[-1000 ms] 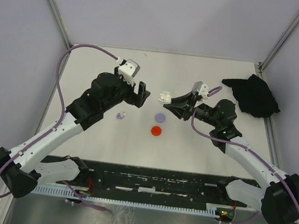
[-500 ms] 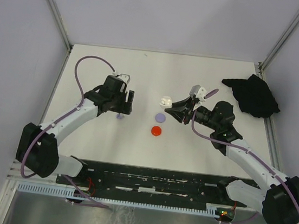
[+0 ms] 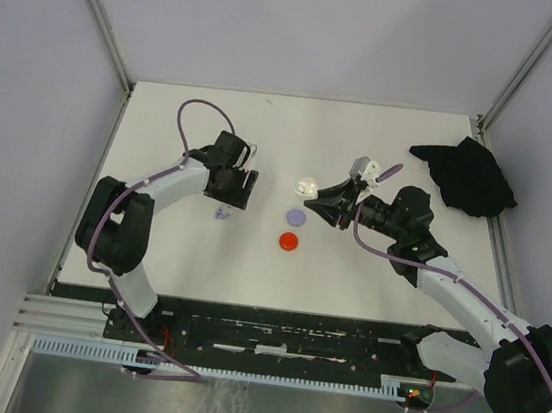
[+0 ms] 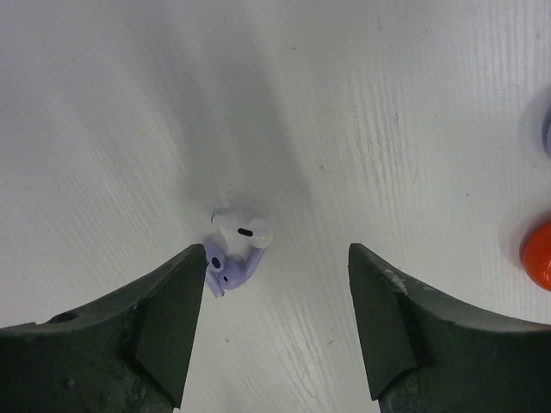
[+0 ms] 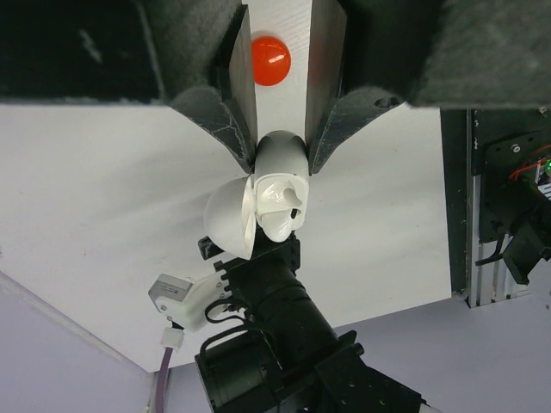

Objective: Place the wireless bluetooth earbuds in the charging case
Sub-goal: Adjust the earbud at the center of the board.

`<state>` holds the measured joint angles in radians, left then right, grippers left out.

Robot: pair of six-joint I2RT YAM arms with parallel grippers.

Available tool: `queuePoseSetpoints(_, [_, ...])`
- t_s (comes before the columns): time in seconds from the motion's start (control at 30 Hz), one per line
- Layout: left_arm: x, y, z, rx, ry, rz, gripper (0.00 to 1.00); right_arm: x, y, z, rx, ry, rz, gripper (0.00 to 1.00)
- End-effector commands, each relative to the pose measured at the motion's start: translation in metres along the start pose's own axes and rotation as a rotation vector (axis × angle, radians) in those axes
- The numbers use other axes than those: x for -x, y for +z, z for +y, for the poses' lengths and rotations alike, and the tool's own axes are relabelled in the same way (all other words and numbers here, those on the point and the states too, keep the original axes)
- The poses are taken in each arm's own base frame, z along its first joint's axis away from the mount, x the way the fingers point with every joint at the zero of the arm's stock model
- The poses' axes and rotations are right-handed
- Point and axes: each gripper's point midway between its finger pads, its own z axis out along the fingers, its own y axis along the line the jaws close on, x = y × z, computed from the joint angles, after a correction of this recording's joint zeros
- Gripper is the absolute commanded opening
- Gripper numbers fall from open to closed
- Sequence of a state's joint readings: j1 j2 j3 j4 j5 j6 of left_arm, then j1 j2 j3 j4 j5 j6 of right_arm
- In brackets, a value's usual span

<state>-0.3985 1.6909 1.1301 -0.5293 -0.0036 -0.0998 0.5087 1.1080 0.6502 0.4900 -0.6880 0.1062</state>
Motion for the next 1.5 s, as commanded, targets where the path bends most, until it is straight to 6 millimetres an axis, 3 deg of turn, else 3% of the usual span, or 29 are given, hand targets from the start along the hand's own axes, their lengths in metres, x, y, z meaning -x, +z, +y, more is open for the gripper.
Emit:
queuePoseSetpoints(0.0, [0.017,0.009,-0.001,-0.035,0.070,-0.008,0.74,0.010,0.002,0.001,0.011,-0.035,-0.029,0.02])
queuePoseSetpoints(0.17, [0.014,0.023,-0.002,-0.050,0.079,0.023,0.73,0.009,0.003,0.001,0.016,-0.034,-0.024,0.02])
queuePoseSetpoints(0.33, [-0.001,0.029,-0.005,-0.072,0.064,0.078,0.71,0.008,0.003,0.001,0.017,-0.034,-0.024,0.02])
queuePoseSetpoints(0.57, [-0.018,0.021,-0.010,-0.093,0.028,0.129,0.64,0.007,0.004,0.001,0.018,-0.028,-0.022,0.02])
queuePoseSetpoints(0.8, [-0.023,0.011,-0.018,-0.127,-0.016,0.141,0.62,0.008,0.004,0.001,0.019,-0.023,-0.024,0.02])
queuePoseSetpoints(1.2, [-0.033,0.000,-0.062,-0.253,-0.022,0.163,0.60,0.011,0.004,0.001,0.019,-0.012,-0.032,0.02])
queuePoseSetpoints(1.47, [-0.044,-0.016,-0.064,-0.252,-0.043,0.150,0.61,0.012,0.005,0.002,0.023,-0.005,-0.033,0.02])
